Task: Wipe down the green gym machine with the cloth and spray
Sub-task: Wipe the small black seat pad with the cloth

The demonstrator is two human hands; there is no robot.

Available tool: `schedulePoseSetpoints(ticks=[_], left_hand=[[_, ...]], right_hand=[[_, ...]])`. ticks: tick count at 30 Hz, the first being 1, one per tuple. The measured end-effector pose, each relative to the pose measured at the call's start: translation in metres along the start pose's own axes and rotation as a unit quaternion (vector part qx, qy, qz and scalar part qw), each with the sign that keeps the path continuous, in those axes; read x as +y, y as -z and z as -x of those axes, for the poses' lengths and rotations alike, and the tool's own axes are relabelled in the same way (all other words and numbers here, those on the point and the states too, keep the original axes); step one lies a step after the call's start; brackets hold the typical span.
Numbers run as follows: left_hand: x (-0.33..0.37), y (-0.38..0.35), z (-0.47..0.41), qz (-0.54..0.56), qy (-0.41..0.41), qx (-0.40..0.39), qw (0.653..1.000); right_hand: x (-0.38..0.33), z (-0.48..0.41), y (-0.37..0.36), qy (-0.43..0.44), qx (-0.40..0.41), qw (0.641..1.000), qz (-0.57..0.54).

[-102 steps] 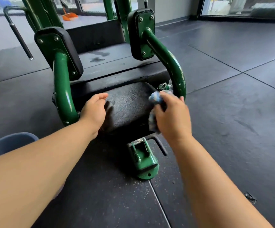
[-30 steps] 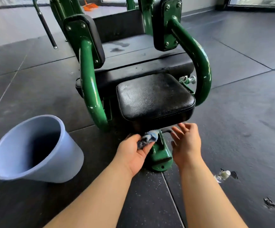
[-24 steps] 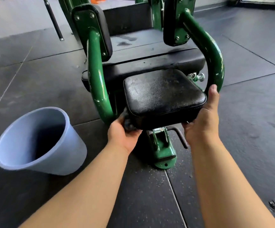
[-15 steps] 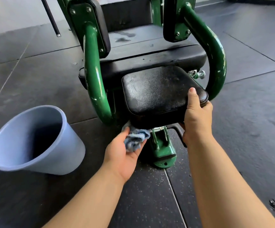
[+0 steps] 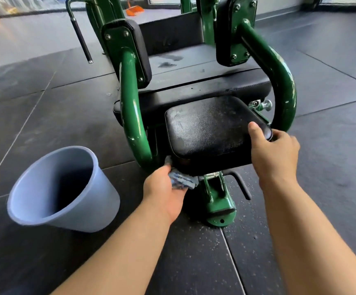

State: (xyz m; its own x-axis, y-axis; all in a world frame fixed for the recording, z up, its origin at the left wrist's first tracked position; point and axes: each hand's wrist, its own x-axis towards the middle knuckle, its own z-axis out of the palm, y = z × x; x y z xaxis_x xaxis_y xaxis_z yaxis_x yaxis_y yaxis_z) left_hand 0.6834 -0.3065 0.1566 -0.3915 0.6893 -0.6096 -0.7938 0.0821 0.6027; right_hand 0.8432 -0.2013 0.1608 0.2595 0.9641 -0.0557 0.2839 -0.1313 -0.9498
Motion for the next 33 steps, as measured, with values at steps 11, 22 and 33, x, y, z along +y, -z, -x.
schedulePoseSetpoints(ticks=[11,22,33], left_hand=[[0.033,-0.036,-0.083,-0.011,-0.084,-0.058,0.995],[0.013,-0.02,-0.065,0.053,-0.019,-0.09,0.994],[-0.04,0.017,0.049,0.007,0.06,-0.05,0.997]], right_hand=[[-0.032,-0.011,-0.022,0.104,0.036,0.981,0.16],[-0.037,-0.01,-0.02,0.088,0.031,0.984,0.151],[0.0,0.001,0.006,-0.084,0.035,0.982,-0.166]])
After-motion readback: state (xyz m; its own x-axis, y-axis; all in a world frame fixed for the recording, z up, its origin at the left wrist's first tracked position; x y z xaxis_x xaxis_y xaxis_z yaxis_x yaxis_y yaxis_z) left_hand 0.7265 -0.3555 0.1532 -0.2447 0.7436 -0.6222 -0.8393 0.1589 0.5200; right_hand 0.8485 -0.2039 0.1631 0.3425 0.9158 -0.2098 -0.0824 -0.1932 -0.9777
